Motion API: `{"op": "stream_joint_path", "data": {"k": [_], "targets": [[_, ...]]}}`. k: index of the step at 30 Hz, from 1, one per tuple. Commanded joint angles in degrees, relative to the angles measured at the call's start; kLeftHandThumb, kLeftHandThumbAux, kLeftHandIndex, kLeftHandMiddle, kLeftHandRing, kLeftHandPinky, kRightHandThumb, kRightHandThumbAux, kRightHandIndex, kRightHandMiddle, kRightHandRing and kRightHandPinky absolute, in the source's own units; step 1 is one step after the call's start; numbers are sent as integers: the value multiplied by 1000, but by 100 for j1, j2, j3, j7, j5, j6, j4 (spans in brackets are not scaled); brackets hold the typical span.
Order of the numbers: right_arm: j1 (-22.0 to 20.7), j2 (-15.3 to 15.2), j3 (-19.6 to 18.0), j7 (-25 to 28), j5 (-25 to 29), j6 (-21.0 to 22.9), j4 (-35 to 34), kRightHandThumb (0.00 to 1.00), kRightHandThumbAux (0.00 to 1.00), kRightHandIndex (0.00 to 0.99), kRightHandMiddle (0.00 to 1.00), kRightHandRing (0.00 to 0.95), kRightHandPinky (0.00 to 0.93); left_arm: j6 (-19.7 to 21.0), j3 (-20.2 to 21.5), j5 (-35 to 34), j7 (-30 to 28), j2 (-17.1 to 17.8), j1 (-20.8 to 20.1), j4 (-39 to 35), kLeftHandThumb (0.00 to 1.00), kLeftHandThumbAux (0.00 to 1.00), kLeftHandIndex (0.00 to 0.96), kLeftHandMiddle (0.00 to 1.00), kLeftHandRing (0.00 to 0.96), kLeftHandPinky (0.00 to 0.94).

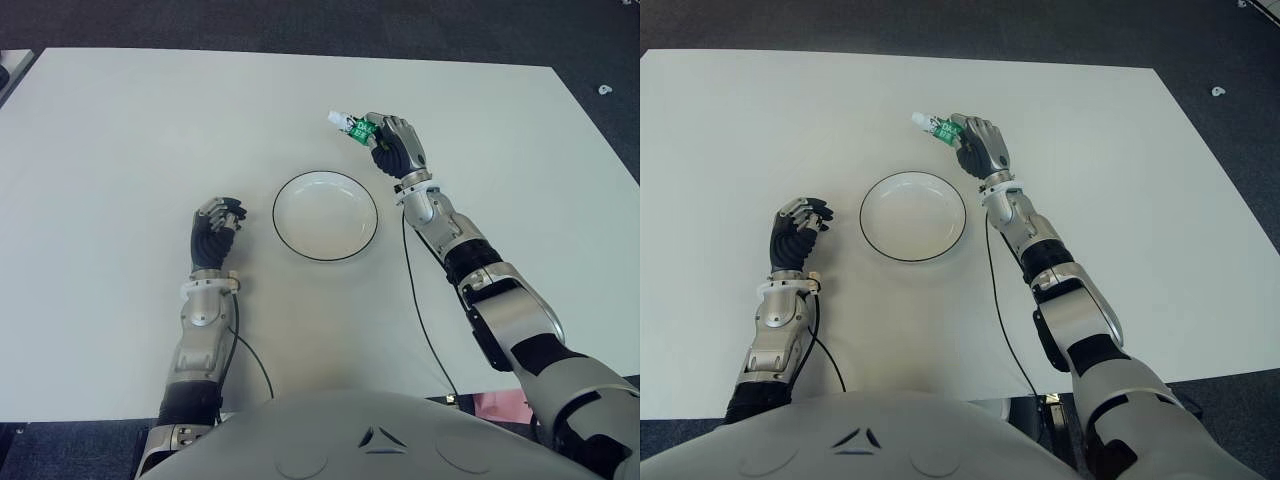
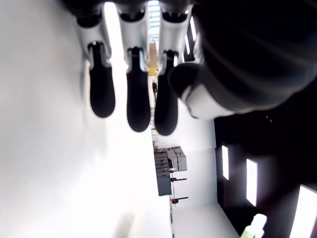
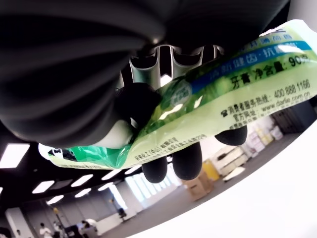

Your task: Put the toothpaste on the table into the plate.

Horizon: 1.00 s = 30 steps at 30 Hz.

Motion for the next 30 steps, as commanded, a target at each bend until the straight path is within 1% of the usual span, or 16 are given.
{"op": "stream_joint_path", "data": {"k": [1, 8, 15, 19, 24, 30], "targets": [[312, 21, 42, 267, -47, -7, -540, 851, 682, 389, 542, 865, 880, 343, 13, -106, -90, -19, 235, 547, 706, 721, 431, 494, 500, 505], [369, 56, 159, 696, -157, -3, -840, 847, 683, 389, 544, 877, 879, 185, 14, -108, -58, -3, 184, 697, 707, 721, 431, 496, 499, 504], [464, -1, 350, 1031, -280, -156, -992, 847, 683, 391, 547, 871, 870, 305, 13, -60, 43, -37, 177, 652, 709, 720, 431, 496, 503, 510], [702, -34, 476, 1112, -444, -176, -1269, 848, 682, 392, 548, 867, 867, 337, 11, -22, 88, -54, 179, 637, 710, 720, 432, 501, 508, 509], [893, -130, 562, 1301, -547, -227, -1526, 849, 681, 394, 548, 860, 856, 325, 15, -42, 94, -63, 190, 636, 710, 720, 432, 502, 501, 497], [988, -296, 664, 1507, -698, -396, -1649, 851, 678, 397, 554, 868, 886, 347, 35, -90, 70, -78, 206, 613, 708, 721, 431, 496, 494, 496]]}}
